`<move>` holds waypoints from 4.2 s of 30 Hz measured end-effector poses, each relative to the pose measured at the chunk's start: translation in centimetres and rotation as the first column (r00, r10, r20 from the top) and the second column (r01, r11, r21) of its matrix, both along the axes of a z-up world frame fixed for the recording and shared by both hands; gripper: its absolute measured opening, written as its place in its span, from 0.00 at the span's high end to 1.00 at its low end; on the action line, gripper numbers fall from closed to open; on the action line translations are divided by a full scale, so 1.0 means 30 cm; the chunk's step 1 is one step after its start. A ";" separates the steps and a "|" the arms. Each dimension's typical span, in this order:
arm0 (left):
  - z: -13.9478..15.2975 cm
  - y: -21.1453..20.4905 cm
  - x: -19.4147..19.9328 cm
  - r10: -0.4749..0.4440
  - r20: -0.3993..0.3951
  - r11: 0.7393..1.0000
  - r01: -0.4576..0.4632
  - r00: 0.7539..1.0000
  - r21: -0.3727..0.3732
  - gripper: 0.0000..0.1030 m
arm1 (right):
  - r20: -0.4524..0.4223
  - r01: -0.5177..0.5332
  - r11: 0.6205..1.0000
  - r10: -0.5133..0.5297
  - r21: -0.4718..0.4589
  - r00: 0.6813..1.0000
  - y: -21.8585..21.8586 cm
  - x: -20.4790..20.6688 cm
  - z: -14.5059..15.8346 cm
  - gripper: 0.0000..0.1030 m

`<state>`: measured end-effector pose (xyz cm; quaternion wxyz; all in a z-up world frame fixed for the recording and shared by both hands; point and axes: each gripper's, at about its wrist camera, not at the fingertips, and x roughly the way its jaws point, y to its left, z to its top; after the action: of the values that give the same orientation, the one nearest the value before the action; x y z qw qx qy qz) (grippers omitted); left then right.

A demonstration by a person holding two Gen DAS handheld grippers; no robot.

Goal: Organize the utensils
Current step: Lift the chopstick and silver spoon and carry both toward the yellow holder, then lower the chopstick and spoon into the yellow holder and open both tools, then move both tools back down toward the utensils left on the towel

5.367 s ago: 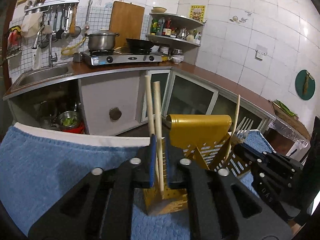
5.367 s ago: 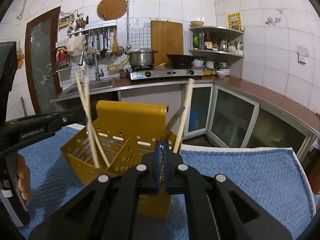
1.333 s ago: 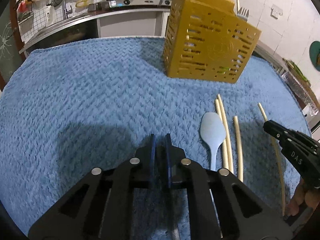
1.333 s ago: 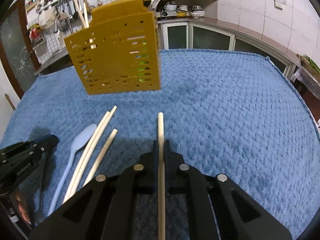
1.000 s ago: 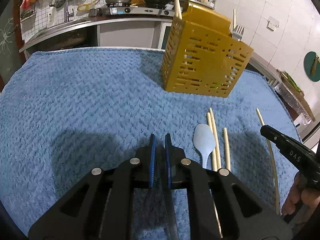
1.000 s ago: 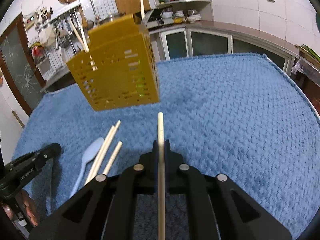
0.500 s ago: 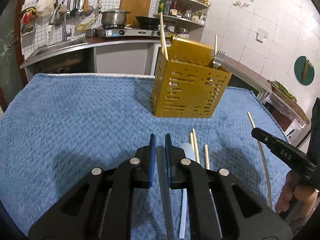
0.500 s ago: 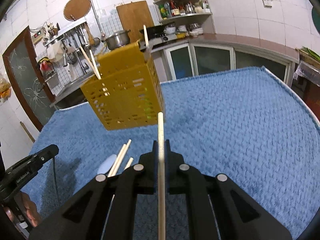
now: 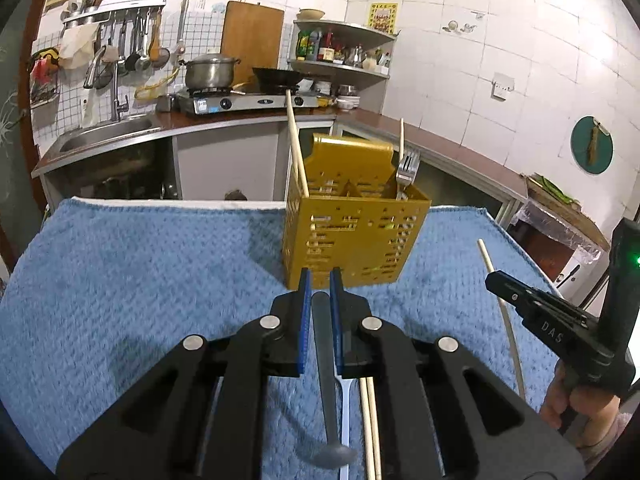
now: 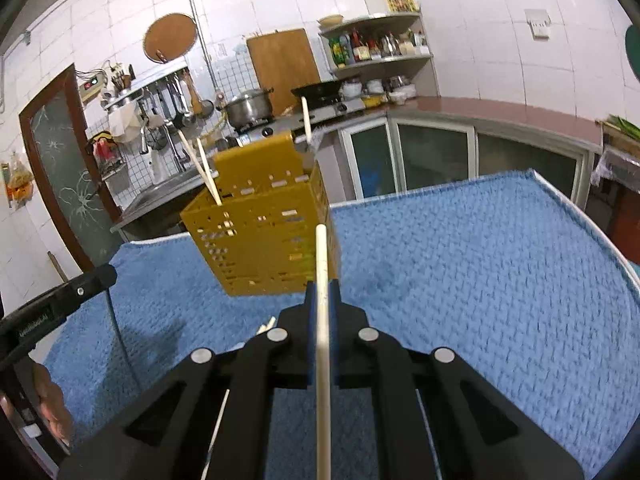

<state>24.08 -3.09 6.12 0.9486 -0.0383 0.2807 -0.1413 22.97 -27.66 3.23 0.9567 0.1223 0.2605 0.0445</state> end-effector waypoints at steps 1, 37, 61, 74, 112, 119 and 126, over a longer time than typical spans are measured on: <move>0.003 0.001 0.002 -0.002 0.002 1.000 0.002 1.000 -0.004 0.93 | 0.007 -0.011 1.000 0.011 0.012 1.000 -0.001 0.005 0.007 0.94; 0.506 -0.005 0.171 -0.013 0.174 1.000 0.016 0.985 -0.015 0.93 | 0.471 0.007 0.998 -0.032 0.055 0.881 0.045 0.206 0.386 0.94; 0.311 -0.070 0.533 -0.022 0.065 0.999 0.020 0.998 0.038 0.93 | 0.578 0.179 0.966 -0.255 0.187 0.775 0.005 0.497 0.286 0.94; 0.116 -0.075 0.536 0.003 0.011 0.999 -0.004 1.000 0.043 0.93 | 0.576 0.135 0.986 -0.055 -0.096 0.816 0.122 0.437 0.185 0.94; -0.110 0.126 0.139 0.134 -0.151 0.991 -0.129 0.979 0.046 0.05 | -0.110 0.028 0.988 -0.044 -0.150 0.993 0.111 0.047 -0.045 0.25; -0.243 0.182 0.106 0.158 -0.223 0.987 -0.152 0.962 0.042 0.05 | -0.223 0.035 0.991 -0.063 -0.127 0.973 0.173 0.036 -0.191 0.25; -0.338 0.191 0.116 0.149 -0.292 0.988 -0.131 0.945 0.081 0.05 | -0.279 0.030 0.989 -0.070 -0.145 0.958 0.225 0.057 -0.257 0.26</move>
<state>27.56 2.63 -4.04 0.9038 -0.0504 0.4209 -0.0578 24.67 -20.91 -4.49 0.9165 0.0667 0.3941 -0.0159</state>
